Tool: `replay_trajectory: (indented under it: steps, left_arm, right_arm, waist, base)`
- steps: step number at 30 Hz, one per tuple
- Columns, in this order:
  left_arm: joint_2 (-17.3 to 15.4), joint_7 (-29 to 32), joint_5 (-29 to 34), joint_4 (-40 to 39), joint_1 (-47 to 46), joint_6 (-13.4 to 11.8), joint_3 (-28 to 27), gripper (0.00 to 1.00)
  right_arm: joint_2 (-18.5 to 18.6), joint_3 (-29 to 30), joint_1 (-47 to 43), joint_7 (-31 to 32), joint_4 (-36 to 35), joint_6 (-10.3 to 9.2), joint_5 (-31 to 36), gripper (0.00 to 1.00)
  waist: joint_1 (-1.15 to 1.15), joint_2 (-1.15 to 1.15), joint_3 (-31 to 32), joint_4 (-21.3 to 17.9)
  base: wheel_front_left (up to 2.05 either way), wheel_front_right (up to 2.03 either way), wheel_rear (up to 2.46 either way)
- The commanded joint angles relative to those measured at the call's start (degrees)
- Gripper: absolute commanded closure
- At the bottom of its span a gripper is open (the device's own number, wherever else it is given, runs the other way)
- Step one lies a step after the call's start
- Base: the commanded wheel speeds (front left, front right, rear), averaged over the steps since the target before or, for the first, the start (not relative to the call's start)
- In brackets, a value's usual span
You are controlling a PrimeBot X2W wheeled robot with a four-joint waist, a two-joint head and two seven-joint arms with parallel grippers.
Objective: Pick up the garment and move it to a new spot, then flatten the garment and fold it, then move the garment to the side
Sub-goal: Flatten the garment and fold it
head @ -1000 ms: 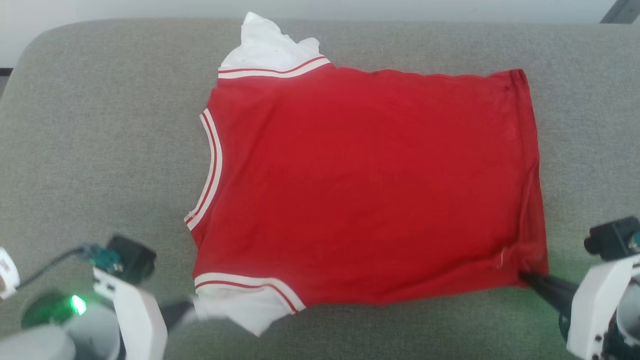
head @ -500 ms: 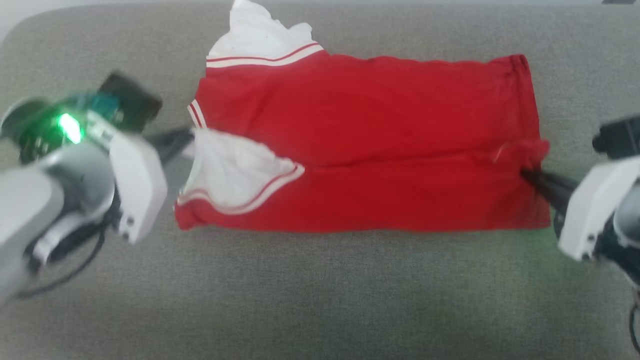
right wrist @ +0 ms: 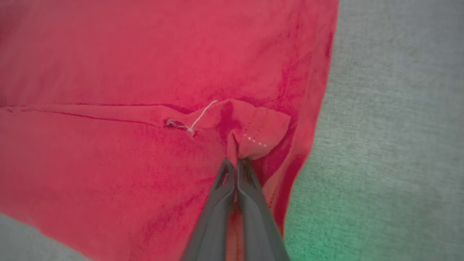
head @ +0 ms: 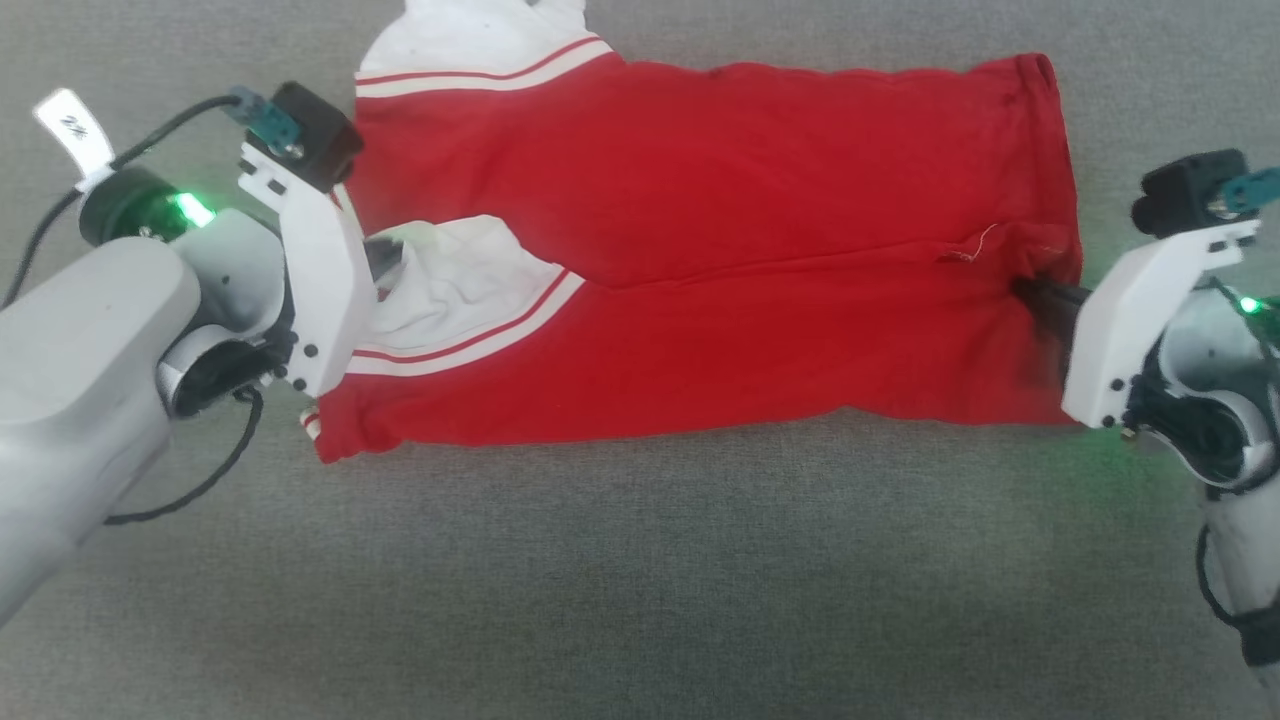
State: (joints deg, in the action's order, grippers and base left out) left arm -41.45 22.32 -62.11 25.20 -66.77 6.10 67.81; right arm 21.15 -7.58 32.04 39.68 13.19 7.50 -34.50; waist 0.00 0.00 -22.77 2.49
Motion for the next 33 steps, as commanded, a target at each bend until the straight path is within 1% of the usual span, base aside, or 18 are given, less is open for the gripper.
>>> replay_trajectory:
  steps: [1, 3, 4, 7, 8, 9, 10, 11, 12, 13, 15, 20, 23, 28, 33]
  left_arm:
    - [1.3, 1.7, -1.0, 3.4, 0.0, 0.7, 0.8, 1.00]
    - [2.4, 3.0, -2.0, 6.1, -0.2, 0.9, 1.2, 1.00]
    - [2.4, 3.0, -2.0, 6.1, -0.2, 0.9, 1.2, 1.00]
    - [4.0, 4.7, -3.4, 9.2, -0.4, 1.2, 1.9, 1.00]
    - [4.4, 4.9, -3.9, 10.1, -0.6, 1.3, 1.9, 0.94]
    - [4.8, 4.9, -4.2, 11.0, -0.9, 1.3, 1.8, 0.75]
    - [5.0, 5.0, -4.4, 11.8, -1.2, 1.2, 1.7, 0.33]
    - [5.2, 5.0, -4.5, 12.3, -1.5, 1.3, 1.6, 0.00]
    - [5.3, 4.9, -4.9, 12.7, -1.7, 1.3, 1.3, 0.00]
    - [5.2, 4.6, -5.2, 12.9, -2.3, 1.4, 1.3, 0.00]
    - [5.1, 4.5, -5.4, 12.8, -2.6, 1.4, 1.2, 0.00]
    - [4.4, 4.8, -6.4, 11.5, -2.6, 1.2, 0.7, 0.00]
    - [3.3, 5.3, -6.3, 9.2, -2.4, 0.1, 0.7, 0.00]
    - [1.1, 7.1, -7.6, 3.6, -0.8, -3.4, 0.4, 0.00]
    - [-2.1, 8.9, -9.6, -4.5, 2.7, -8.2, 0.2, 0.00]
  right_arm:
    - [-0.5, -1.1, 1.6, 0.4, 2.2, -0.02, 0.6, 1.00]
    - [-1.0, -1.8, 2.4, 1.2, 4.1, -0.02, 0.6, 1.00]
    - [-1.0, -1.8, 2.4, 1.2, 4.1, -0.02, 0.6, 1.00]
    - [-1.3, -2.8, 3.6, 1.5, 6.2, -0.06, 0.8, 1.00]
    - [-1.5, -3.0, 4.1, 1.1, 6.6, -0.06, 0.8, 1.00]
    - [-1.6, -3.2, 4.4, 0.9, 7.0, -0.06, 0.8, 1.00]
    - [-1.6, -3.3, 4.7, 0.8, 7.4, -0.06, 0.8, 0.88]
    - [-1.5, -3.4, 4.9, 0.8, 7.6, -0.06, 0.8, 0.78]
    - [-1.4, -3.4, 5.1, 0.6, 7.6, -0.06, 0.7, 0.56]
    - [-1.2, -2.9, 5.1, 0.0, 7.0, -0.06, 0.8, 0.00]
    - [-0.9, -2.8, 4.9, -0.3, 6.5, -0.06, 0.8, 0.00]
    - [-0.7, -0.1, 2.7, -3.1, 2.9, -0.02, 1.3, 0.00]
    - [-1.0, 3.0, 0.9, -5.3, -0.1, -0.02, 2.5, 0.00]
    - [-2.7, 8.2, -2.7, -9.6, -5.9, -0.02, 5.4, 0.00]
    - [-5.7, 12.7, -6.2, -13.4, -11.5, -0.02, 8.8, 0.00]
  waist:
    - [0.00, 0.00, -0.6, -0.4]
    - [0.00, 0.00, -0.9, -0.7]
    - [0.00, 0.00, -0.9, -0.7]
    - [0.00, 0.00, -1.2, -0.8]
    - [0.00, 0.00, -1.2, -0.8]
    - [0.00, 0.00, -1.1, -0.9]
    - [0.00, 0.00, -1.0, -0.8]
    - [0.00, 0.00, -0.8, -0.8]
    - [0.00, 0.00, -0.6, -0.6]
    - [0.00, 0.00, 0.0, -0.3]
    - [0.00, 0.00, 0.4, -0.1]
    - [0.00, 0.00, 2.4, 1.2]
    - [0.00, 0.00, 3.4, 2.2]
    - [0.00, 0.00, 4.7, 3.4]
    - [0.00, 0.00, 5.4, 3.6]
  base:
    - [0.00, 0.00, 0.00]
    - [0.00, 0.00, 0.00]
    - [0.00, 0.00, 0.00]
    - [0.00, 0.00, 0.00]
    - [0.00, 0.00, 0.00]
    - [0.00, 0.00, 0.00]
    - [0.00, 0.00, 0.00]
    - [0.00, 0.00, 0.00]
    - [0.00, 0.00, 0.00]
    - [0.00, 0.00, 0.00]
    - [0.00, 0.00, 0.00]
    - [0.00, 0.00, 0.00]
    - [0.00, 0.00, 0.00]
    - [0.00, 0.00, 0.00]
    - [0.00, 0.00, 0.00]
